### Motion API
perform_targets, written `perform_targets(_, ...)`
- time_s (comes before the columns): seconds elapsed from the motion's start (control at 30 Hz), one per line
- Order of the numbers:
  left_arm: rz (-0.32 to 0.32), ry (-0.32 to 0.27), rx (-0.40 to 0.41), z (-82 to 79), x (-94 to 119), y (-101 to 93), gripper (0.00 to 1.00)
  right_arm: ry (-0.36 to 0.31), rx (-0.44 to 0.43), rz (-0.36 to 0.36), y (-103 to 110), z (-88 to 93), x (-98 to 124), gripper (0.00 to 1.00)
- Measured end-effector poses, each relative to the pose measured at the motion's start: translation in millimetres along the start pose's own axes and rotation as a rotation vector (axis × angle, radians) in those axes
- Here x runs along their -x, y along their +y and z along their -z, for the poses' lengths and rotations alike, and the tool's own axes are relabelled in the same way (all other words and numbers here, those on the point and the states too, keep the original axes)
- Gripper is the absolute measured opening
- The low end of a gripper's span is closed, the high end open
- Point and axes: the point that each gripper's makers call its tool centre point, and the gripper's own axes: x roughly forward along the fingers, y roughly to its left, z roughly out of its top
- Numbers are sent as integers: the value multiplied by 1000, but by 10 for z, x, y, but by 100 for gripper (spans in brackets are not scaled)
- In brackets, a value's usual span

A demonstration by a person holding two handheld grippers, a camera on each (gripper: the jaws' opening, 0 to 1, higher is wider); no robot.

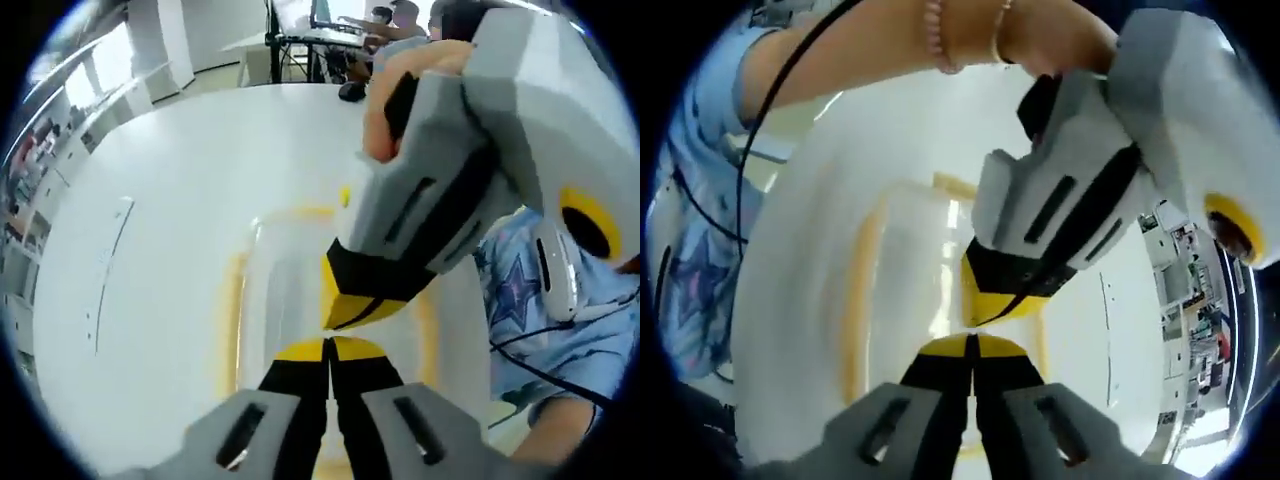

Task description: Snap each plastic latch of the storage box into its locked position after aligning the lid with the box until every specified latch is closed and the lid sits flush.

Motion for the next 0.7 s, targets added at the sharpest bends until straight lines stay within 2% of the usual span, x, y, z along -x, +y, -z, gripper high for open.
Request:
perform_targets(0.03, -49, -45, -18, 6, 43, 63, 0, 15, -5, -17, -10, -3, -2, 0)
perform_targets(0.13, -66, -175, 41, 29, 182, 41, 0, 52, 6, -38, 0, -14, -22, 0)
perform_targets(0.17, -77, -198, 69, 74, 228, 43, 0, 71, 26, -39, 6, -12, -20, 0)
perform_targets(0.2, -101, -211, 56, 127, 273, 55, 0, 87, 46, -38, 10, -15, -29, 0)
perform_targets(0.27, -204, -269, 92, 210, 415, 159, 0, 109, 51, -37, 18, -32, -45, 0)
perform_targets(0.43, -295, -410, 130, 509, 710, 150, 0, 127, 43, -54, -22, -20, -43, 0)
perform_targets(0.53, -317, -501, 162, 727, 789, 120, 0, 130, 45, -70, -37, -16, -45, 0)
perform_targets(0.6, -328, -548, 184, 809, 795, 108, 0, 140, 57, -77, -30, -10, -43, 0)
perform_targets(0.7, -323, -577, 201, 894, 739, 92, 0, 154, 63, -83, -25, 0, -38, 0)
